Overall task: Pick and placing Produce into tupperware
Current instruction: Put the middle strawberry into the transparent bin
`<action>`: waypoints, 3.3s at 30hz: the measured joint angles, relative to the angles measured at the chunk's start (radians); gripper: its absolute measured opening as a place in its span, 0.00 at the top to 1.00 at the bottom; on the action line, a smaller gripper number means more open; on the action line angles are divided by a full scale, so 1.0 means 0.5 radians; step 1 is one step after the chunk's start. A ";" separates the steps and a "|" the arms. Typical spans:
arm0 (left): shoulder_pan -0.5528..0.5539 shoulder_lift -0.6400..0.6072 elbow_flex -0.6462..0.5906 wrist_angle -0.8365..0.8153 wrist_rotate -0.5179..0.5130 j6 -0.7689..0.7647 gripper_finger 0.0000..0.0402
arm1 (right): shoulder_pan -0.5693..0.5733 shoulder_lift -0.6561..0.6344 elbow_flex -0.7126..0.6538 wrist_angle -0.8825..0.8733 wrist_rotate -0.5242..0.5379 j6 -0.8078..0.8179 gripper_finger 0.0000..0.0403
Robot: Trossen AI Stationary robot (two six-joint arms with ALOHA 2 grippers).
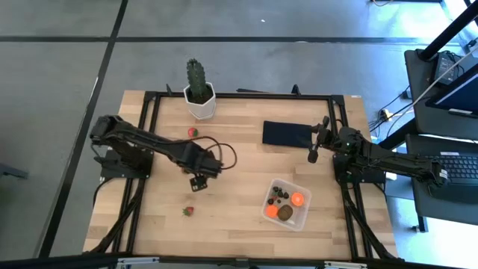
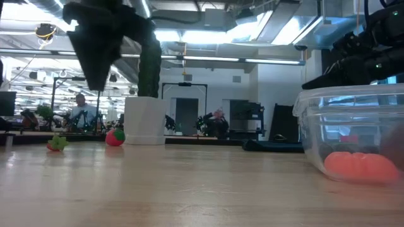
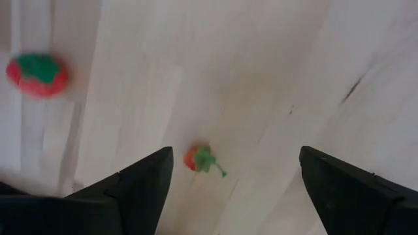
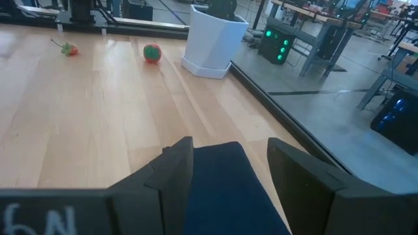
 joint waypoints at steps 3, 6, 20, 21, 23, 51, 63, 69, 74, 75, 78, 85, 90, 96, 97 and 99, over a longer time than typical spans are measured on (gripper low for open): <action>0.007 -0.164 -0.209 0.095 -0.010 -0.155 0.20 | 0.000 0.000 0.000 -0.004 0.000 0.005 0.51; 0.018 -0.295 -0.417 0.210 -0.039 -0.340 0.20 | 0.000 0.001 0.000 -0.004 0.000 0.006 0.51; 0.086 -0.377 -0.938 0.555 0.017 -0.975 0.20 | 0.000 0.001 0.000 -0.006 0.000 0.006 0.51; 0.086 -0.377 -0.957 0.588 0.027 -0.968 0.20 | 0.000 0.000 0.000 -0.006 0.000 0.006 0.51; 0.086 -0.376 -0.986 0.647 0.063 -0.966 0.20 | 0.000 0.001 0.000 -0.006 0.000 0.006 0.51; 0.095 -0.377 -1.208 1.003 0.131 -0.802 0.31 | 0.000 0.001 0.000 -0.007 0.000 -0.001 0.51; 0.121 -0.376 -1.210 1.010 0.013 -0.799 0.36 | 0.000 0.001 0.000 -0.007 0.000 -0.001 0.51; 0.124 -0.375 -1.210 1.010 0.074 -0.811 0.36 | 0.000 0.000 0.000 -0.007 0.000 -0.001 0.51; 0.124 -0.375 -1.210 1.011 0.076 -0.811 0.37 | 0.000 0.000 0.000 -0.007 0.000 -0.001 0.51; 0.124 -0.375 -1.210 1.011 0.076 -0.810 0.38 | 0.000 0.000 0.000 -0.007 0.000 -0.001 0.51; 0.123 -0.375 -1.210 1.011 0.077 -0.810 0.40 | 0.000 0.000 0.000 -0.007 0.000 -0.001 0.51; 0.122 -0.375 -1.210 1.011 0.086 -0.809 0.47 | 0.000 0.000 0.000 -0.007 0.000 -0.001 0.51; 0.122 -0.374 -1.211 1.042 0.087 -0.802 0.52 | 0.000 0.001 0.000 -0.007 0.000 -0.001 0.51; 0.122 -0.374 -1.212 1.059 0.092 -0.801 0.59 | 0.000 0.000 0.000 -0.007 0.000 -0.001 0.51; 0.122 -0.374 -1.212 1.059 0.092 -0.800 0.60 | 0.001 0.001 0.000 -0.007 0.000 -0.001 0.51; 0.122 -0.374 -1.212 1.059 0.092 -0.800 0.63 | 0.000 0.001 0.000 -0.007 0.000 -0.001 0.51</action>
